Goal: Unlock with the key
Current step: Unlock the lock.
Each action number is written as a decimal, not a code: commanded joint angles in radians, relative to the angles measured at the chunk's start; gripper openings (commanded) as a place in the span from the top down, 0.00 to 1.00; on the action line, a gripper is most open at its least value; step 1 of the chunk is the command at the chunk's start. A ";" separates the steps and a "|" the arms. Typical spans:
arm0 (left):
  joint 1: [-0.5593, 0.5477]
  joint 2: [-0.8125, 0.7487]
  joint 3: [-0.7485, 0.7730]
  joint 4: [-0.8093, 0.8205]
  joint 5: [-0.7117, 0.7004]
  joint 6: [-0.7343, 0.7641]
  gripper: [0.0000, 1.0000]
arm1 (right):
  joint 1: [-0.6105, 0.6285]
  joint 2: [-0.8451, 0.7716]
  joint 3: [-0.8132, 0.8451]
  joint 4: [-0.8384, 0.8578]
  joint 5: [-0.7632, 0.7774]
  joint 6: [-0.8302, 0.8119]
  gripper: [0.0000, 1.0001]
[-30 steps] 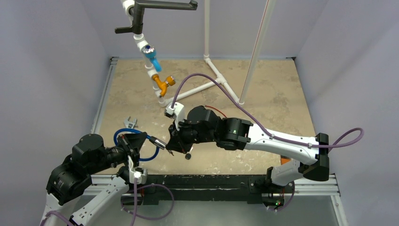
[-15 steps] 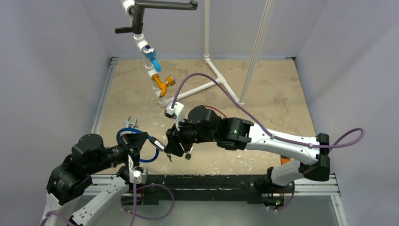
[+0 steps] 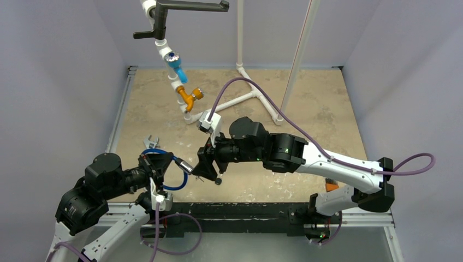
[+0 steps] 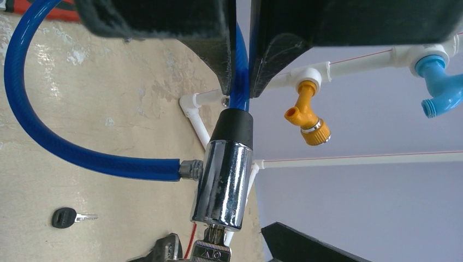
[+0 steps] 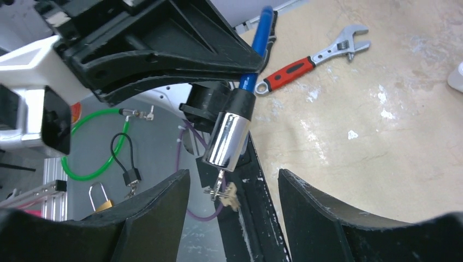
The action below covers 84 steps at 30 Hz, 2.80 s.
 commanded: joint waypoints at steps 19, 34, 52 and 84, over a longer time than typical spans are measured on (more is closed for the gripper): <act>-0.004 0.018 0.029 0.057 0.015 -0.007 1.00 | -0.002 0.164 0.177 -0.073 -0.046 -0.049 0.55; -0.004 0.276 0.302 -0.225 0.253 -0.482 0.11 | -0.001 0.066 0.091 0.008 -0.034 -0.131 1.00; 0.014 0.282 0.052 -0.008 0.300 -0.784 0.22 | 0.021 0.043 0.148 -0.063 -0.063 -0.150 1.00; 0.034 0.413 0.260 -0.055 0.336 -1.108 1.00 | 0.044 -0.090 0.098 -0.185 0.772 0.020 0.95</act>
